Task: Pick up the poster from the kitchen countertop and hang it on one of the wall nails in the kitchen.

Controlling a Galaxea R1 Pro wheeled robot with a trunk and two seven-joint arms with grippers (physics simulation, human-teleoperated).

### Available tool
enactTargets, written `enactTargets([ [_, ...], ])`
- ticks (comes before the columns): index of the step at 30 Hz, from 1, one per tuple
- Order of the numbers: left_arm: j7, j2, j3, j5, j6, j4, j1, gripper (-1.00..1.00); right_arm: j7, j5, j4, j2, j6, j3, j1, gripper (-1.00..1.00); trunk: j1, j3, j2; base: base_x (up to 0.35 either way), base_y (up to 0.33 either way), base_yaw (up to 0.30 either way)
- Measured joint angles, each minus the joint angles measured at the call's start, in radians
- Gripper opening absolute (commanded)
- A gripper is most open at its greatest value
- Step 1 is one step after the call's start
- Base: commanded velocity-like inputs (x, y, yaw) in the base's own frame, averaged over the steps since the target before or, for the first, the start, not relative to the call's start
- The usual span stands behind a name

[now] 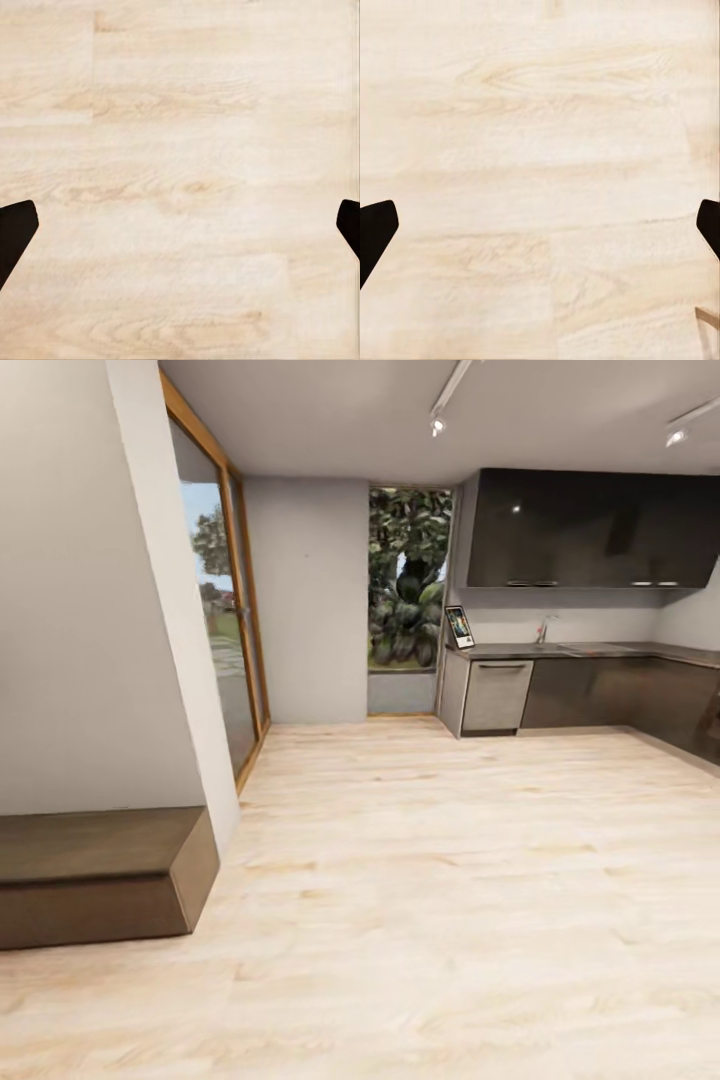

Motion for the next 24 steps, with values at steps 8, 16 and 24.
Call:
enactTargets([
  [8,0.000,0.000,0.000,0.000,0.000,0.000,0.000,1.00,0.000,0.000,0.000,0.000,0.000,0.001,0.000,1.00,0.000,0.000,0.000,0.325,-0.036,-0.103],
  [16,0.000,0.000,0.000,0.000,0.000,0.000,0.000,1.00,0.000,-0.001,-0.001,0.000,0.000,-0.001,0.000,1.00,0.000,0.000,0.000,0.325,-0.002,-0.006],
  [24,0.000,0.000,0.000,0.000,0.000,0.000,0.000,1.00,0.000,0.000,0.000,0.000,0.000,-0.002,0.000,1.00,0.000,0.000,0.000,0.325,0.000,0.000],
])
